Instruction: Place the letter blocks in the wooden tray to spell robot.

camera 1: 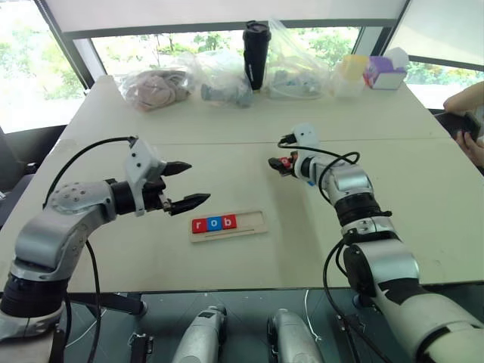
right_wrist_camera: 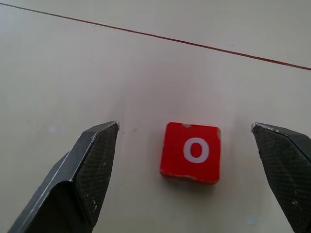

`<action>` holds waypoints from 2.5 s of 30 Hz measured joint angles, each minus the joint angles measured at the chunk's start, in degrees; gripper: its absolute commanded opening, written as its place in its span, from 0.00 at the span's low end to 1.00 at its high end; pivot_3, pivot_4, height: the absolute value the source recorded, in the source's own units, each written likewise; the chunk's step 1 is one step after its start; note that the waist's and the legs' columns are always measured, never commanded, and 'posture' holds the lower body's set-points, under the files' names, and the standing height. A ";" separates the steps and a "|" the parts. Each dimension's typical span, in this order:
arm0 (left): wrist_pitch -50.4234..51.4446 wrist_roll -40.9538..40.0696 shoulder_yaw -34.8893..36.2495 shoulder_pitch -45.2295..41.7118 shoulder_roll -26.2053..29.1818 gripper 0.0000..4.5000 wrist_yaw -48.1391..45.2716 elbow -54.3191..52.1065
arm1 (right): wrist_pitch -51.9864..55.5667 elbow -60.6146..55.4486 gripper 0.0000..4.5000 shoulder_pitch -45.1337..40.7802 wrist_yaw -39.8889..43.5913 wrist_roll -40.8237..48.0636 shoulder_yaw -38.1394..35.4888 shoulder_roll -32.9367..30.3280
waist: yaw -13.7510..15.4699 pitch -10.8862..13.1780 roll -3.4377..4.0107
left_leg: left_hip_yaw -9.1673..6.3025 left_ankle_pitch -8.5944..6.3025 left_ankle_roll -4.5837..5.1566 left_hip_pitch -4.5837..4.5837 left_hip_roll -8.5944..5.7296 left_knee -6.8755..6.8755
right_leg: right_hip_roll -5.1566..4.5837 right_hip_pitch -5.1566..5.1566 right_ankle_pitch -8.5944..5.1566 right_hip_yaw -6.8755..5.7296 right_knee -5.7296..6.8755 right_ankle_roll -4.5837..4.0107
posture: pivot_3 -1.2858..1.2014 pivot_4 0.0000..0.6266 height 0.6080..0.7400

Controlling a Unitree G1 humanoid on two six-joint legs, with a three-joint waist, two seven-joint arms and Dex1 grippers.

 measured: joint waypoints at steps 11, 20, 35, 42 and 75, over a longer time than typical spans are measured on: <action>0.55 -0.54 0.39 0.12 -0.01 1.00 1.25 -1.69 | -4.55 6.54 0.32 -2.14 -2.66 -1.50 0.36 2.30 | -0.08 0.00 0.00 | 0.01 0.01 -0.01 0.07 0.02 0.00 | 0.03 0.03 0.01 0.02 0.02 -0.02 | 0.52 0.24 1.00; 0.51 -0.54 0.32 0.01 -0.26 1.00 1.50 -1.57 | 3.53 -7.48 0.27 0.76 -4.25 -1.59 -0.12 1.18 | 0.20 0.01 0.02 | 0.02 0.00 -0.01 0.00 0.02 -0.01 | 0.03 -0.05 0.01 0.06 0.03 -0.01 | 0.52 0.24 1.00; -1.00 -0.96 -3.45 -4.60 -3.18 1.00 -2.71 2.97 | 58.91 -74.91 0.27 18.72 -15.44 2.04 -18.48 8.88 | 0.17 -0.02 0.04 | 0.03 -0.01 0.00 -0.01 0.16 -0.02 | 0.03 -0.13 0.02 0.05 0.09 -0.04 | 0.52 0.24 1.00; -3.36 1.18 -4.74 -7.09 -2.95 1.00 -6.15 7.81 | 58.95 -85.92 0.27 30.84 -19.79 2.59 -18.43 18.38 | 0.37 -0.02 0.04 | 0.10 -0.01 0.00 -0.02 0.09 -0.01 | 0.01 -0.10 0.02 0.09 0.00 -0.04 | 0.52 0.24 1.00; -3.27 3.27 -6.88 -7.23 -0.64 1.00 -11.93 7.53 | 16.69 -69.64 0.97 43.25 25.41 17.52 -6.26 -30.89 | 0.15 0.02 -0.05 | 0.44 -0.13 0.37 0.01 0.38 -0.01 | 0.00 0.19 0.03 -0.09 -0.50 -0.01 | 0.52 0.24 1.00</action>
